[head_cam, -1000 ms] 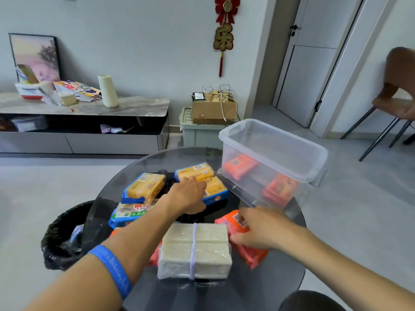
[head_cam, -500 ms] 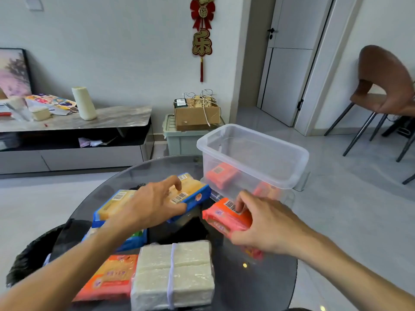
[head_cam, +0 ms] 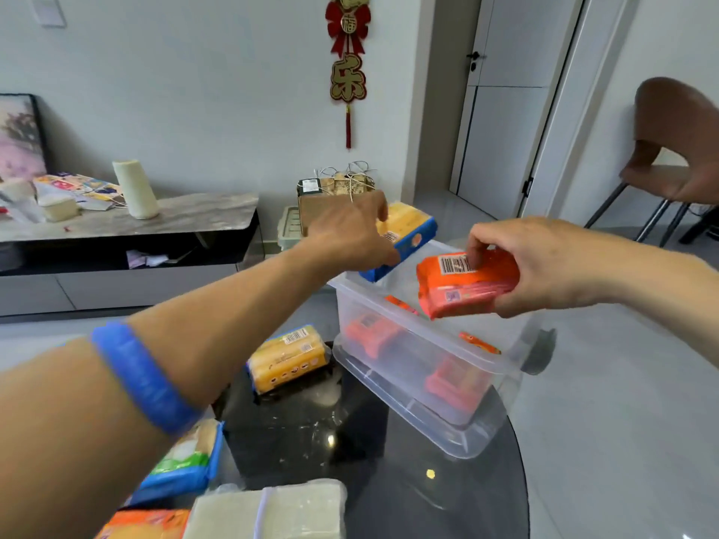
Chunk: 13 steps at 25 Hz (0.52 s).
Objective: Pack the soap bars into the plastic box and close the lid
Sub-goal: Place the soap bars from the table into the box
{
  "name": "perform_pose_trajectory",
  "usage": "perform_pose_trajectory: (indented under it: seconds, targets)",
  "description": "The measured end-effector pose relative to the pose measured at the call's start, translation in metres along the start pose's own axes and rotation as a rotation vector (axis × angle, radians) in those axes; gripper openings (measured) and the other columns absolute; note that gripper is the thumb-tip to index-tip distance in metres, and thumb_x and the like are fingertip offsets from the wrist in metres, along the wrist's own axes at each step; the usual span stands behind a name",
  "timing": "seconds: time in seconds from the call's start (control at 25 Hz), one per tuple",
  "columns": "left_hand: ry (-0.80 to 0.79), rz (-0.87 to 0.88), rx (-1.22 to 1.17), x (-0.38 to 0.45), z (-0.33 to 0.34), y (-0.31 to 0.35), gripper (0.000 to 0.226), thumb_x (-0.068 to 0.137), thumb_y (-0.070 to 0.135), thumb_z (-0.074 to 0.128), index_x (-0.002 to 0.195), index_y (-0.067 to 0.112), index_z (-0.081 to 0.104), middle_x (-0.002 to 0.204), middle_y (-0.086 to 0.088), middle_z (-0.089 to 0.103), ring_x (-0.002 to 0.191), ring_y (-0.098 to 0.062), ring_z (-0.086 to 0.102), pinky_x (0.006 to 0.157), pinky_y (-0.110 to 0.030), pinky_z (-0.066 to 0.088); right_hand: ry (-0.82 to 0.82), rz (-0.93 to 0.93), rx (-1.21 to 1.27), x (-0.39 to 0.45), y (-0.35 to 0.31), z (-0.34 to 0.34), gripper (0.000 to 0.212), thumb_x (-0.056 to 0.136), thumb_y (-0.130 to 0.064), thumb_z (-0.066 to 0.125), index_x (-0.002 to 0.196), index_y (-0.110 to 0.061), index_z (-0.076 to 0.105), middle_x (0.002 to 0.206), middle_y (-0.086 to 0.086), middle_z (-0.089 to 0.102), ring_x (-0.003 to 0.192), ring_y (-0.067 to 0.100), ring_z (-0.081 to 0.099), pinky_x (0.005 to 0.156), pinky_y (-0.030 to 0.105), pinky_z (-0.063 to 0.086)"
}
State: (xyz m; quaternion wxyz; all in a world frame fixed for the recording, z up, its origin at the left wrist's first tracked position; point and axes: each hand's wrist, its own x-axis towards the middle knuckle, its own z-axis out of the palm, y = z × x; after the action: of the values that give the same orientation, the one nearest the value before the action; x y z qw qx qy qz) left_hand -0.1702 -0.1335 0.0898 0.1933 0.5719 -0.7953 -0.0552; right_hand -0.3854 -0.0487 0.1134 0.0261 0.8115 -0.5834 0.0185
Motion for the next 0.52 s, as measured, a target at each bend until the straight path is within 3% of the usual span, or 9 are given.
perform_pose_trajectory:
  seconds: [0.12,0.2,0.32,0.4,0.52]
  targets:
    - [-0.149,0.071,0.257,0.02,0.042,0.012,0.053,0.073,0.033,0.071,0.12,0.021,0.049,0.117,-0.006,0.063,0.106,-0.028,0.059,0.072,-0.031,0.039,-0.092,-0.085,-0.143,0.025,0.014,0.016,0.047,0.062,-0.036,0.079,0.092,-0.039,0.043,0.081,-0.019,0.048,0.079,0.013,0.049,0.07,0.035,0.042]
    - [-0.231,0.118,0.394,0.023,0.067,0.01,0.044,0.076,0.036,0.069,0.114,0.021,0.051,0.116,-0.006,0.064,0.107,-0.027,0.06,0.072,-0.031,0.038,-0.184,-0.14,-0.182,0.045,0.014,0.029,0.045,0.065,-0.034,0.08,0.091,-0.039,0.043,0.082,-0.018,0.049,0.077,0.011,0.048,0.066,0.03,0.039]
    - [-0.369,0.112,0.439,0.029,0.081,0.002,0.032,0.079,0.038,0.068,0.103,0.025,0.052,0.117,-0.003,0.064,0.107,-0.025,0.058,0.074,-0.03,0.038,-0.373,-0.121,-0.108,0.071,0.007,0.057,0.04,0.061,-0.038,0.082,0.083,-0.034,0.049,0.082,-0.011,0.056,0.076,0.016,0.058,0.061,0.033,0.051]
    - [-0.394,0.121,0.482,0.031,0.08,-0.002,0.033,0.083,0.032,0.066,0.113,0.022,0.057,0.122,-0.004,0.063,0.111,-0.026,0.057,0.076,-0.031,0.04,-0.457,-0.078,-0.091,0.083,0.003,0.086,0.035,0.056,-0.036,0.08,0.078,-0.033,0.053,0.082,-0.008,0.061,0.076,0.022,0.064,0.066,0.039,0.059]
    - [-0.439,0.16,0.57,0.025,0.082,0.002,0.034,0.088,0.024,0.062,0.121,0.015,0.059,0.127,-0.009,0.06,0.117,-0.029,0.054,0.083,-0.034,0.042,-0.47,-0.131,-0.09,0.092,0.002,0.125,0.026,0.061,-0.034,0.071,0.083,-0.033,0.058,0.09,-0.009,0.064,0.08,0.023,0.063,0.076,0.044,0.058]
